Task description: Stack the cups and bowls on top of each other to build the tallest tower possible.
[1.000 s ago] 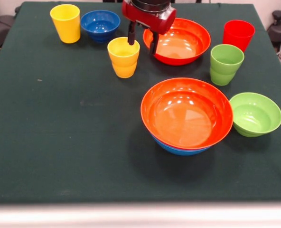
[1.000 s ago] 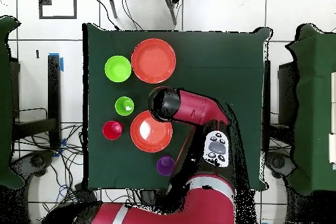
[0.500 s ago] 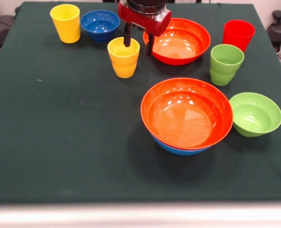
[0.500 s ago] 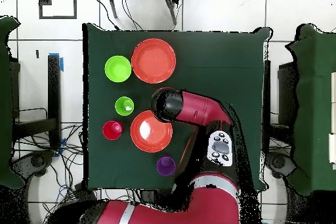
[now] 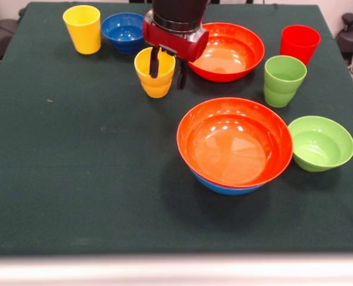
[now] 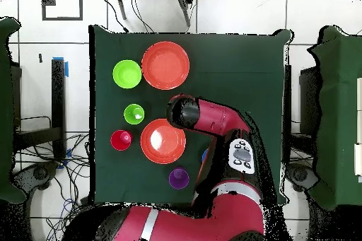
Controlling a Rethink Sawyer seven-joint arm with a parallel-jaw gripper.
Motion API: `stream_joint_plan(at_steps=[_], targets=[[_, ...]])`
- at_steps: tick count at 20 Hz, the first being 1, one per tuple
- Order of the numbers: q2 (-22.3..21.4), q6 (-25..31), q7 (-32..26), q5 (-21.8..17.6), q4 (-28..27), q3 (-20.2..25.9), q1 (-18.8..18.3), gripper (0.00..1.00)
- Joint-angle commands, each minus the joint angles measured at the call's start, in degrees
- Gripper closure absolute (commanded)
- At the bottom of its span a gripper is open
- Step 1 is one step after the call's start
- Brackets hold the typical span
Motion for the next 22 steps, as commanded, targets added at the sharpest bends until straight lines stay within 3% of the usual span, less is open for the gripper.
stream_joint_plan(at_steps=[1, 2, 7, 12, 22], targets=[[4.4, -3.4, 0.4, -5.0, 3.2, 7.1, -0.2, 0.00], [4.3, -3.2, -0.6, -5.1, 3.5, 8.1, -0.9, 1.00], [4.1, -1.9, -3.3, -6.6, 2.5, 9.8, -2.0, 1.00], [3.7, 3.1, -0.1, -5.0, 1.4, 7.4, -0.3, 1.00], [4.3, 3.8, -0.9, -5.4, 0.6, 7.1, -0.9, 1.00]])
